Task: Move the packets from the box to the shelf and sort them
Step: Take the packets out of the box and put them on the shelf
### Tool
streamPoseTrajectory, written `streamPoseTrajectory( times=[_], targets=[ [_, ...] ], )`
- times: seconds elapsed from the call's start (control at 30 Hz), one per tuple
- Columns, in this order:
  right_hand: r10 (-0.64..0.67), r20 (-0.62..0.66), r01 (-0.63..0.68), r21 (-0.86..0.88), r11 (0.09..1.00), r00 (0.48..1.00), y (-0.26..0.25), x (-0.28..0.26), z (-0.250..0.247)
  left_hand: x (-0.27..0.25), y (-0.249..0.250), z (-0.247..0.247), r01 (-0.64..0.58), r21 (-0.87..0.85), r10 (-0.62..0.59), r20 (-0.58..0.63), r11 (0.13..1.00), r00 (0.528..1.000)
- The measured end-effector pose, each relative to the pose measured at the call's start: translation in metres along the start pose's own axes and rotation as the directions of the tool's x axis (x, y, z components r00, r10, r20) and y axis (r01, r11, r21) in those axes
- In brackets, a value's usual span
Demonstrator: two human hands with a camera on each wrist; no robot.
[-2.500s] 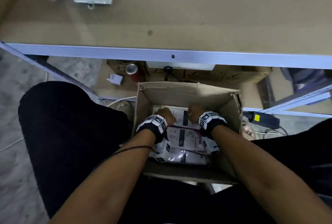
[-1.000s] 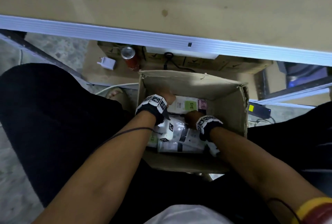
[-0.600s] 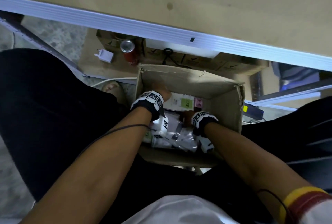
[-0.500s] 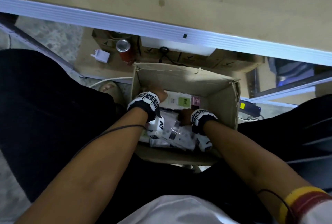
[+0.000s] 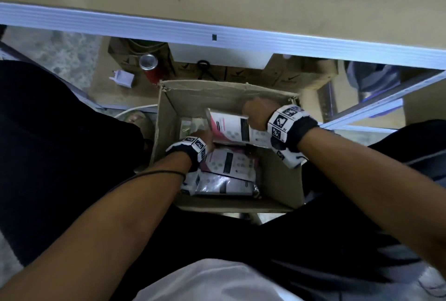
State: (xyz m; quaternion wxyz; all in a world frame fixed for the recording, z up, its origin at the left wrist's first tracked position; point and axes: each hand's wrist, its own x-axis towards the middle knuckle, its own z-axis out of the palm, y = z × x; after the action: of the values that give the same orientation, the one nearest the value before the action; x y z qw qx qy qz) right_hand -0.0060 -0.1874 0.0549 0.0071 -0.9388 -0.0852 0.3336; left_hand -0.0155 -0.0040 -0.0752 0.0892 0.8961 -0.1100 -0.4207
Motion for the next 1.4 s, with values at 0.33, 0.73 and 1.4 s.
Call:
streamPoseTrajectory(
  times=[0.33, 0.73, 1.4],
  targets=[
    [0.004, -0.137, 0.001, 0.034, 0.999, 0.991, 0.003, -0.03, -0.052, 0.018, 0.021, 0.027, -0.255, 0.201, 0.23, 0.141, 0.946, 0.963],
    [-0.021, -0.178, 0.051, 0.162, 0.985, 0.984, 0.015, -0.033, -0.033, 0.027, 0.018, 0.044, -0.273, 0.5, 0.233, 0.141, 0.822, 0.962],
    [-0.04, -0.2, 0.076, 0.172, 0.982, 0.979, 0.015, -0.026, -0.032, 0.019, 0.016, 0.047, -0.293, 0.082, 0.251, 0.333, 0.953, 0.909]
  ],
)
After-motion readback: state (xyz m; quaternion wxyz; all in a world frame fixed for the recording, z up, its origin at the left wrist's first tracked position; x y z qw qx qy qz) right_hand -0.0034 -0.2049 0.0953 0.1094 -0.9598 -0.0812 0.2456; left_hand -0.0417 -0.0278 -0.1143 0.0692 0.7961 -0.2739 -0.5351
